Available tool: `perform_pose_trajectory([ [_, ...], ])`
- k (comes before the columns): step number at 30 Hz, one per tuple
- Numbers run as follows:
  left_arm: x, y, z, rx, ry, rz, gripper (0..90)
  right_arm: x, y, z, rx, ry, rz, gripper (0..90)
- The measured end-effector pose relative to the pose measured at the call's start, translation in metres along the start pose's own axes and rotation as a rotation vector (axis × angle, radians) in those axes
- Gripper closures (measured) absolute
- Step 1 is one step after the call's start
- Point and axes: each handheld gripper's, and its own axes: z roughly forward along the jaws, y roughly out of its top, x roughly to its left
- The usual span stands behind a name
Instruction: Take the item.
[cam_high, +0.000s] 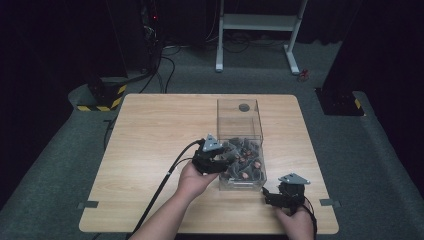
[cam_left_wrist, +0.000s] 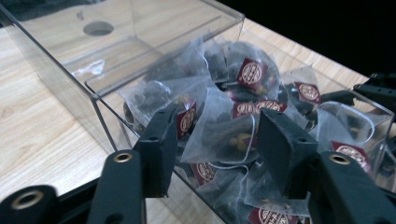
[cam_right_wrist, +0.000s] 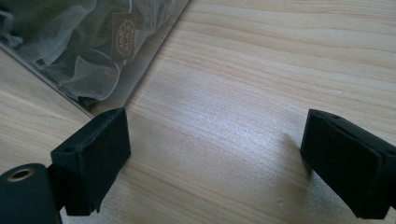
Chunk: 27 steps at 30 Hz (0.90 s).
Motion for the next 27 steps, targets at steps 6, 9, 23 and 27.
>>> perform_pose_trajectory([
  [6, -0.004, -0.002, 0.002, 0.003, -0.011, 0.007, 45.6, 0.0, 0.0, 0.0, -0.001, 0.0, 0.001, 8.2],
  [9, -0.005, -0.003, 0.002, 0.006, -0.015, 0.009, 47.7, 0.0, 0.0, 0.0, -0.001, 0.0, 0.001, 8.2],
  [23, -0.008, -0.011, -0.003, -0.035, -0.026, 0.021, 82.9, 0.0, 0.0, 0.0, -0.002, 0.004, -0.012, 8.2],
  [27, -0.009, -0.012, -0.005, -0.05, -0.035, 0.02, 89.0, 0.0, 0.0, 0.0, -0.002, 0.005, -0.013, 8.2],
])
